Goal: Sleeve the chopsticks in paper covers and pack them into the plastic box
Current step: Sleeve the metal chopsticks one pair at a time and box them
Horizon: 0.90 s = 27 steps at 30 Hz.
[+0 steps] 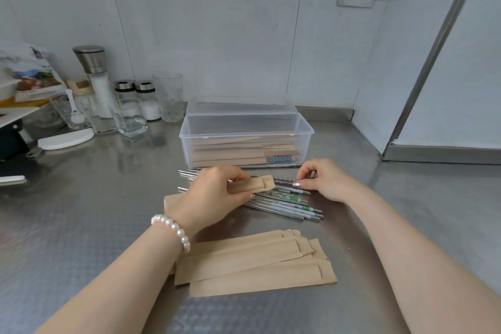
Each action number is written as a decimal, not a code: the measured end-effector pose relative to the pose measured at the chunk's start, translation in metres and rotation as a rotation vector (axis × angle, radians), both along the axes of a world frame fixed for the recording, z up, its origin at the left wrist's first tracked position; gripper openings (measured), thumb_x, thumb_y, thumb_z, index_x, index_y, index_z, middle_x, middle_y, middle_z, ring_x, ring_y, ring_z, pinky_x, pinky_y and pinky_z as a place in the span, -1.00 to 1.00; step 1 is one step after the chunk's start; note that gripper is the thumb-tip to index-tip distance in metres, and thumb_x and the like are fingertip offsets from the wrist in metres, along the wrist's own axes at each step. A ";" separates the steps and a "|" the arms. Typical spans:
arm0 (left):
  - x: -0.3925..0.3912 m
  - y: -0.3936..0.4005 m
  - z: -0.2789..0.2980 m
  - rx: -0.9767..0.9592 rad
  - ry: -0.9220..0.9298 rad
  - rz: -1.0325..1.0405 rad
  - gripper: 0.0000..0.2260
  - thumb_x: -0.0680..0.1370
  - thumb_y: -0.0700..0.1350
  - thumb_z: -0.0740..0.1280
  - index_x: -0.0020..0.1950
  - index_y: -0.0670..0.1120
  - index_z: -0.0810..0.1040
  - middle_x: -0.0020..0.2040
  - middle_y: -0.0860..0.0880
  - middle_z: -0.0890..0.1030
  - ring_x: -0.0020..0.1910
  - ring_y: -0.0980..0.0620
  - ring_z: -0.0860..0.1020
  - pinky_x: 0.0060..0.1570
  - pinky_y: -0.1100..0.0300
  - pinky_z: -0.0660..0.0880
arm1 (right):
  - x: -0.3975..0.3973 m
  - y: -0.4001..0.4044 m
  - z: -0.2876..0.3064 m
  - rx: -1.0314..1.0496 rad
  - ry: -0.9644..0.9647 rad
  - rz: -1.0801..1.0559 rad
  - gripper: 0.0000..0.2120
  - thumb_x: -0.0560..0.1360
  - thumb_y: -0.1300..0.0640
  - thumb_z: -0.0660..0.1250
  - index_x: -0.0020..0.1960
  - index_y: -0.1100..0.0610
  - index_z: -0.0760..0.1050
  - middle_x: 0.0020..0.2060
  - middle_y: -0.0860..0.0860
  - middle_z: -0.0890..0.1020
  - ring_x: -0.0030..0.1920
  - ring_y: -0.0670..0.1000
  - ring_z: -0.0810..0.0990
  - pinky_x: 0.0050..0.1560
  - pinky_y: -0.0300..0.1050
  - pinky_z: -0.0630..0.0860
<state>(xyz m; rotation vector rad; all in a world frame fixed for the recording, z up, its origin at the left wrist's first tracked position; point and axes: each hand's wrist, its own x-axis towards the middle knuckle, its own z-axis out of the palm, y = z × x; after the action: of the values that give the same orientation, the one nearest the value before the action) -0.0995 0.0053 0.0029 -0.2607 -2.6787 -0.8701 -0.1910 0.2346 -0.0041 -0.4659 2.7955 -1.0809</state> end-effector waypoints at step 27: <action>0.001 0.001 0.001 0.086 0.037 -0.013 -0.80 0.34 -0.07 0.48 -0.06 0.03 0.60 -0.21 0.14 0.59 -0.22 0.10 0.52 -0.14 0.21 0.45 | -0.001 0.020 0.016 -1.277 -0.060 -0.439 -0.71 0.62 0.10 0.04 -0.26 0.12 0.25 -0.69 0.00 0.35 -0.67 -0.08 0.18 -0.54 -0.35 0.06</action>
<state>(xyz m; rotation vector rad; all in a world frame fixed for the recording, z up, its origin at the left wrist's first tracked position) -0.0981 0.0061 0.0039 -0.2720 -2.6006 -0.9714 -0.1918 0.2549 0.0120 0.1509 1.7987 -2.8005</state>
